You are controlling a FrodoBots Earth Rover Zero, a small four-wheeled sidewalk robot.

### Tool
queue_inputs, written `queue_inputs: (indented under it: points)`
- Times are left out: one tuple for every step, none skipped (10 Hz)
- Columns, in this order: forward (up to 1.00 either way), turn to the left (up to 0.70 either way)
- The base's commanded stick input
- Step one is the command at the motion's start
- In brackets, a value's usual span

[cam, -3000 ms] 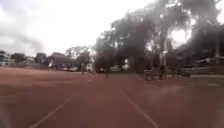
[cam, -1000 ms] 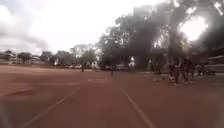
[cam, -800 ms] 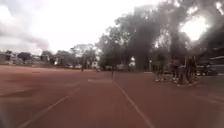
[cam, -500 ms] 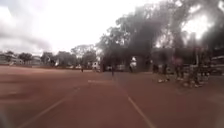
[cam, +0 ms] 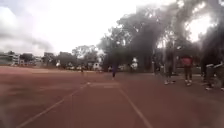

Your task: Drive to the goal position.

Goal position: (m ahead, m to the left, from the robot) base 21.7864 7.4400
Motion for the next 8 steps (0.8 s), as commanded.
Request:
queue_inputs:
  points:
    - [0.85,0.0]
    - [0.85,0.0]
    - [0.85,0.0]
    - [0.85,0.0]
    - [0.85,0.0]
    - [0.85,0.0]
    - [0.85,0.0]
    - [0.85,0.0]
